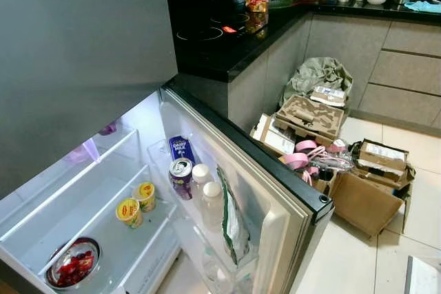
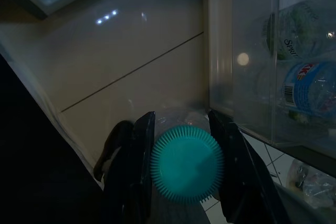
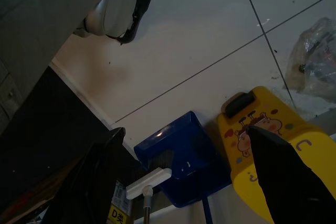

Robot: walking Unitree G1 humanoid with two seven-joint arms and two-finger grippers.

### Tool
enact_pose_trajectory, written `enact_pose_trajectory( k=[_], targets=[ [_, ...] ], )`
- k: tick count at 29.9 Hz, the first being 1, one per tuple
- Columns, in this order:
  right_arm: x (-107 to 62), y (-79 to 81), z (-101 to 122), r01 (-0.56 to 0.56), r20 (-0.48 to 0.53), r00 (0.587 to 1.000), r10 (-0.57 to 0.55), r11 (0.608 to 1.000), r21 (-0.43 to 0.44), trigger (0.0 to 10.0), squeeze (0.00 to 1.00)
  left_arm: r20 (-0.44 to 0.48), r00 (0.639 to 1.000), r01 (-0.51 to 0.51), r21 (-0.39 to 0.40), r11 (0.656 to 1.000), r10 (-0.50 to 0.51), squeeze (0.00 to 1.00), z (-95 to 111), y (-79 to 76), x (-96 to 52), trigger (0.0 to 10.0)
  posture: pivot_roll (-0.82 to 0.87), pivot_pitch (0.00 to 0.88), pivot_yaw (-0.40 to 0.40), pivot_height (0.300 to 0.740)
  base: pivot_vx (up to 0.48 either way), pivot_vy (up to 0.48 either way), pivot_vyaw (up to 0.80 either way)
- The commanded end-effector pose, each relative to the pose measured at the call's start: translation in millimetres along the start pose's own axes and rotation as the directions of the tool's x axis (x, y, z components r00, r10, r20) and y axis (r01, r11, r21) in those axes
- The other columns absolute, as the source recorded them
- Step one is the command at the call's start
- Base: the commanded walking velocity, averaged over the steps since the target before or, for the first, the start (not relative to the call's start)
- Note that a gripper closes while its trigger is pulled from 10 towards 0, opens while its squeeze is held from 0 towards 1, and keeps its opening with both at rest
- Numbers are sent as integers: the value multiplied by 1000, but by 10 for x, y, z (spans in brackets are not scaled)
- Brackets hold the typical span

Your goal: Restocking fridge

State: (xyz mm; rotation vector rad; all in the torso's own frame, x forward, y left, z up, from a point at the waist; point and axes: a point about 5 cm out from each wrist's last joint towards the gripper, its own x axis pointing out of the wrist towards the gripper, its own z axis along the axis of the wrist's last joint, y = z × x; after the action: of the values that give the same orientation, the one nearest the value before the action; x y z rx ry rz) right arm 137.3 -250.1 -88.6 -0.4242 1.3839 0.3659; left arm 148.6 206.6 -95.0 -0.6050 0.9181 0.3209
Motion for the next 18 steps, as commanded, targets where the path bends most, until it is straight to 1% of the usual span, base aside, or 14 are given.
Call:
enact_pose_trajectory(
  k=[1,4,9,15,18],
  targets=[
    [8,26,1,-9,4,1000,9,1000,6,10000,0,-40,999,-18,4,1000,19,0,-65,81,-29,10000,-84,0,-1,740,0,0,0],
    [9,30,5,-12,13,1000,12,1000,14,10000,0,-38,999,-25,3,1000,25,0,-49,125,-41,10000,-84,0,-1,740,0,0,0],
    [9,31,6,-14,15,1000,14,1000,15,10000,0,-39,999,-27,3,1000,27,0,-51,137,-45,10000,-84,0,-1,740,0,0,0],
    [9,30,10,-15,21,1000,15,1000,21,10000,0,-50,999,-16,4,1000,17,0,-115,52,-25,10000,-88,0,2,740,0,0,0],
    [9,31,13,-15,26,1000,14,1000,25,10000,0,-52,999,-15,5,1000,16,0,-122,41,-23,10000,-88,0,2,740,0,0,0]
  ],
)
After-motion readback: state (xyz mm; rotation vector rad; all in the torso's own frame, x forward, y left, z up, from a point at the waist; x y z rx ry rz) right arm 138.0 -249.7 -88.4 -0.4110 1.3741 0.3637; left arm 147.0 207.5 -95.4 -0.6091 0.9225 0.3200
